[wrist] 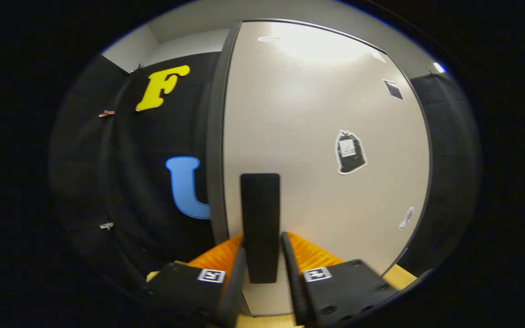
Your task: Open the shoe cabinet door, grab the shoes and put them into the shoe cabinet, then close the shoe cabinet door.
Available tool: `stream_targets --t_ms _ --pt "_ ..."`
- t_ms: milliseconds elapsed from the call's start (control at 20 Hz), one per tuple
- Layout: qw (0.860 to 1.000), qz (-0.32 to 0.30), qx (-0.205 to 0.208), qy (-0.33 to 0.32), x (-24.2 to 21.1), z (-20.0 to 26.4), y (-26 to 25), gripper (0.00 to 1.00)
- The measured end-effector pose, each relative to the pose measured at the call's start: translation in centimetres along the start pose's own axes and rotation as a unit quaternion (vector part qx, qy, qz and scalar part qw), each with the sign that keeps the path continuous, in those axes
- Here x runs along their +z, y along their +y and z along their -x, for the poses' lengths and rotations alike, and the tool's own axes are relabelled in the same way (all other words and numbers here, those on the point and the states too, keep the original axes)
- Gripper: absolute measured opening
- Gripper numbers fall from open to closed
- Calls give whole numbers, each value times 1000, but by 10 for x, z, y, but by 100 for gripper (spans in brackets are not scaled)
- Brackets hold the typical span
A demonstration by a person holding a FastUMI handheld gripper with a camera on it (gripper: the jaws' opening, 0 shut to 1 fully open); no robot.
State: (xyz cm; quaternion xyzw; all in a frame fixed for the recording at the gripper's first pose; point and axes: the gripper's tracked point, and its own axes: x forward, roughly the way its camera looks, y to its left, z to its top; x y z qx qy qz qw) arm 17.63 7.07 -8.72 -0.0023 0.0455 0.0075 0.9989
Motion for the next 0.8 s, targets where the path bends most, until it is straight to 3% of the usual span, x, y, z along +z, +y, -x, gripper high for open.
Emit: stream_targets --t_ms 50,200,250,800 --pt "1000 2 1 3 1 2 1 38" --pt "1000 1 0 4 1 1 3 34" --pt "1000 8 -2 5 2 3 3 28" --pt "999 5 37 22 8 43 3 28"
